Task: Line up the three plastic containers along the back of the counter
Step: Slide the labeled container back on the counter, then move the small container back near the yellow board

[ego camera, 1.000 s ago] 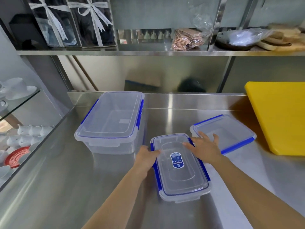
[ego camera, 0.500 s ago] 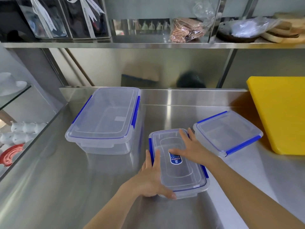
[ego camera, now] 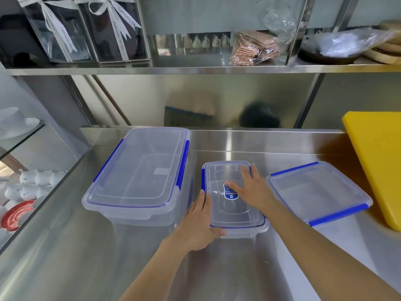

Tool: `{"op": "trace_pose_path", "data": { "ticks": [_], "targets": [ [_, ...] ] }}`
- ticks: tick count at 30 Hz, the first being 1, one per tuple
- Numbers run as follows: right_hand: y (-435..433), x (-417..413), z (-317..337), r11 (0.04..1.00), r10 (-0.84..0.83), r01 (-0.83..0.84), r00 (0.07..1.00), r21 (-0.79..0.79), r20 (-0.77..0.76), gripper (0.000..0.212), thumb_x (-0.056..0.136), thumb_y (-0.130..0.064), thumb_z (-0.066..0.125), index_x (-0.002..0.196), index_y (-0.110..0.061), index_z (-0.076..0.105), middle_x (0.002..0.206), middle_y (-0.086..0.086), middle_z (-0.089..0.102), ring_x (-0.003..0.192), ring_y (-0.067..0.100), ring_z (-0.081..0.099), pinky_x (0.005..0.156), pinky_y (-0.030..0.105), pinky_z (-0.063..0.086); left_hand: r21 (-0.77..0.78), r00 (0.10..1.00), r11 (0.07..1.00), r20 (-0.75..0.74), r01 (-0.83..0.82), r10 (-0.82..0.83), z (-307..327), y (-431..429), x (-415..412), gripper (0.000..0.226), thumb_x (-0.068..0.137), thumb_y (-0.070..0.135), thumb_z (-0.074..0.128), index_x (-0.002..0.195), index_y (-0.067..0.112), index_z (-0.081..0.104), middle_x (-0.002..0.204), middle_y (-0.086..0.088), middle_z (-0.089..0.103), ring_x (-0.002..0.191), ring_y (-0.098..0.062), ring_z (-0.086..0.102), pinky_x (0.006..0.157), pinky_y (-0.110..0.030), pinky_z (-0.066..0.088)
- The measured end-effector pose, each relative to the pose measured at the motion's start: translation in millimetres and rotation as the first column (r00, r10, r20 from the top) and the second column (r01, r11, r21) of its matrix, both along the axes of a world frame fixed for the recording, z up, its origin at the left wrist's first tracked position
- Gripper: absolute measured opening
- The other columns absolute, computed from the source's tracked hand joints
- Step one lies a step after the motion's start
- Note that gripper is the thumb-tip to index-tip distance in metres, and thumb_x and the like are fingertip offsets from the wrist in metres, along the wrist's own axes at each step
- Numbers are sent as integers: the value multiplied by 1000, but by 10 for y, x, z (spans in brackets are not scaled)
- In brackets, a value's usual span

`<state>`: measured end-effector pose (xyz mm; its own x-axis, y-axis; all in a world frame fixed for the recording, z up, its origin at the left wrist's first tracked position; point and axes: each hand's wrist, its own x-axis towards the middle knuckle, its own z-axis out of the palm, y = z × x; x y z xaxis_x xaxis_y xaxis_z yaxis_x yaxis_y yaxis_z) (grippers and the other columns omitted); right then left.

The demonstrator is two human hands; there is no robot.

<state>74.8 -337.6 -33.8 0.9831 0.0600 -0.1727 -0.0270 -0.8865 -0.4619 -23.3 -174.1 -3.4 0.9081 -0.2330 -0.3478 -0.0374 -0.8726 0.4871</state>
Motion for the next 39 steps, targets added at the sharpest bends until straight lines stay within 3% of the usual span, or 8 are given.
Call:
{"op": "trace_pose_path", "data": {
  "ticks": [4,7,10,17,21,27,34,39],
  "targets": [
    [-39,-32,88,999,3,10,959,-44,282,68,85,-57,31,122,-4,51,130,17,52,115,36,51,92,47,44,45,996,999,-85,24,-20,71,16,161,97,86,42,60,151,18,-9,162,-4,-11,149,-21,-8,121,-39,6],
    [-207,-110,203,978,-117,191,845,-89,522,50,89,-41,34,107,-3,60,118,17,60,106,36,56,91,46,41,-110,997,994,70,-15,23,199,-147,274,78,84,44,61,148,21,22,155,0,26,145,-21,22,118,-38,24],
    [-483,-228,194,907,-285,388,852,-164,438,42,93,-35,44,127,-10,49,147,13,37,134,30,32,109,43,23,-181,984,983,170,-22,54,334,-505,403,57,92,34,54,143,18,34,149,-1,39,135,-19,38,109,-31,32],
    [-1172,-687,-26,683,-723,731,679,-18,128,89,83,-59,49,146,-8,11,157,21,1,143,36,9,111,52,16,19,954,993,275,118,-118,300,-1277,799,58,95,34,47,143,7,30,148,-13,38,135,-31,37,110,-39,29],
    [-1357,-662,-62,659,-739,728,674,190,-18,91,84,-52,54,147,-7,6,157,14,4,127,38,43,105,49,36,121,963,973,163,196,-215,238,-1475,908,64,94,38,47,146,10,23,149,-15,37,133,-34,39,108,-43,32],
    [-1659,-495,-73,607,-577,436,817,665,-9,71,77,-16,73,136,-14,33,137,10,40,114,27,50,96,46,48,231,959,939,62,256,-277,161,-1520,863,53,90,42,49,132,10,41,131,-16,46,121,-33,45,102,-42,41],
    [-1836,-131,82,890,-384,342,919,301,90,32,87,-21,62,115,-6,59,99,7,61,85,23,53,64,27,39,128,975,967,12,220,-223,240,-1395,774,49,83,46,59,118,12,51,110,-10,64,102,-30,60,90,-40,50],
    [-1745,-227,50,858,-452,394,884,329,119,37,89,-32,57,115,-6,54,96,6,56,84,23,52,63,26,39,-50,993,992,26,114,-113,113,-1412,760,75,78,52,65,138,18,35,131,-7,50,117,-28,53,97,-39,46]
  ]
}}
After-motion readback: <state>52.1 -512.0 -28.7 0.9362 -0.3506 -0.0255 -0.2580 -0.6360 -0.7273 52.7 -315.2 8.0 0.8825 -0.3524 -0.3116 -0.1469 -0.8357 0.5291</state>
